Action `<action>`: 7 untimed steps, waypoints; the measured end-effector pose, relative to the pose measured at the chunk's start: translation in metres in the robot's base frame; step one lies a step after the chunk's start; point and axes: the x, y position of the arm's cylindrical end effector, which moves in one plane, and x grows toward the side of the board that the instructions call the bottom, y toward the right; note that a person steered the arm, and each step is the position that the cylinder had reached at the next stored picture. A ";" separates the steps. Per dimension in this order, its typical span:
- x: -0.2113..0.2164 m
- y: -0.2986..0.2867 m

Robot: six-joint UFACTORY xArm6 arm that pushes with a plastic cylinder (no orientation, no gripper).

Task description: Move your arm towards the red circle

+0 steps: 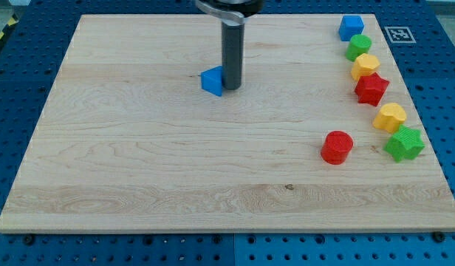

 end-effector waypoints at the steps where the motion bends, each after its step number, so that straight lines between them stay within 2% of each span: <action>1: 0.006 -0.024; 2: 0.006 -0.028; 3: 0.021 -0.008; 5: 0.132 0.068; 6: 0.170 0.115; 7: 0.176 0.172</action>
